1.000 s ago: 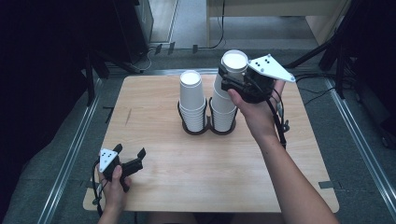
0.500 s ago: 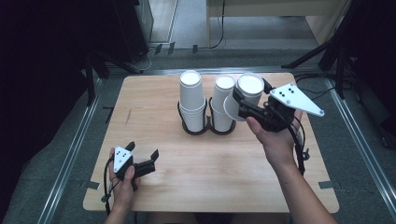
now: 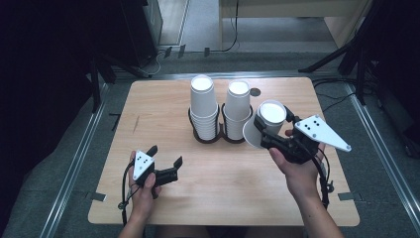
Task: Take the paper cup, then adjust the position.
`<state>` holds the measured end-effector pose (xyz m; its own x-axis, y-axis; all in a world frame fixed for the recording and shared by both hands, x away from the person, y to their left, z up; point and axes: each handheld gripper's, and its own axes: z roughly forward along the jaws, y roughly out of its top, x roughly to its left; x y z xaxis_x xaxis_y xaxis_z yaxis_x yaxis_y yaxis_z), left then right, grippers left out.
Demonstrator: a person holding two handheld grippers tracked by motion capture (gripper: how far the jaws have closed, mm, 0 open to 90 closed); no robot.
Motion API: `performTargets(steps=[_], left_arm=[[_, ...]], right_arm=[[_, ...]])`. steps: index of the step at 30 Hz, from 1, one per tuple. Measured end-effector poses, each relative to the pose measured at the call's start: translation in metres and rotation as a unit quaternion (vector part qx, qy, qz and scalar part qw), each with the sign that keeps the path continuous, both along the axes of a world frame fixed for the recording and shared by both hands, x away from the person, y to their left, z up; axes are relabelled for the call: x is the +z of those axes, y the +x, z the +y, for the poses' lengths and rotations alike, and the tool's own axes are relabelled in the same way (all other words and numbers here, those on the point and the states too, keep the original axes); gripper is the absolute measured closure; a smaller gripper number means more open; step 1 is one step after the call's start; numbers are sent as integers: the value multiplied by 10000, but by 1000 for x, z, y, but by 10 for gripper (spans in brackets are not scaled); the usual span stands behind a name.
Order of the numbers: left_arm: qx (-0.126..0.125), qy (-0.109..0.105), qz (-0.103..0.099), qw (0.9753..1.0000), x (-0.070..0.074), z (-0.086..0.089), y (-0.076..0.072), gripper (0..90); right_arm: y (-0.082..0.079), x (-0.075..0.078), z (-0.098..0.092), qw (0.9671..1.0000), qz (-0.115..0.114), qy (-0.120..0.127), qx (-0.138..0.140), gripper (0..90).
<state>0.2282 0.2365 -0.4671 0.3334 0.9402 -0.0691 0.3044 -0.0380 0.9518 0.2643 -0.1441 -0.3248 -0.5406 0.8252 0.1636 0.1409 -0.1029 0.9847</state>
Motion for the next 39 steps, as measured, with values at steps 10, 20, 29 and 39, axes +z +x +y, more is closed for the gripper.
performTargets(steps=[10,20,29,39], left_arm=[[-302,-88,-77,9995,7,-27,14,8],[-745,-107,-192,9970,8,-45,16,8],[-987,-191,-208,9947,10,-50,9,8],[-1245,-227,-258,9916,10,-63,6,8]], right_arm=[[-4,-34,-5,9995,258,178,1,246],[-4,-57,-5,9985,484,237,71,246],[-6,-67,0,9970,691,353,81,246],[-11,-61,4,9969,605,481,164,246]])
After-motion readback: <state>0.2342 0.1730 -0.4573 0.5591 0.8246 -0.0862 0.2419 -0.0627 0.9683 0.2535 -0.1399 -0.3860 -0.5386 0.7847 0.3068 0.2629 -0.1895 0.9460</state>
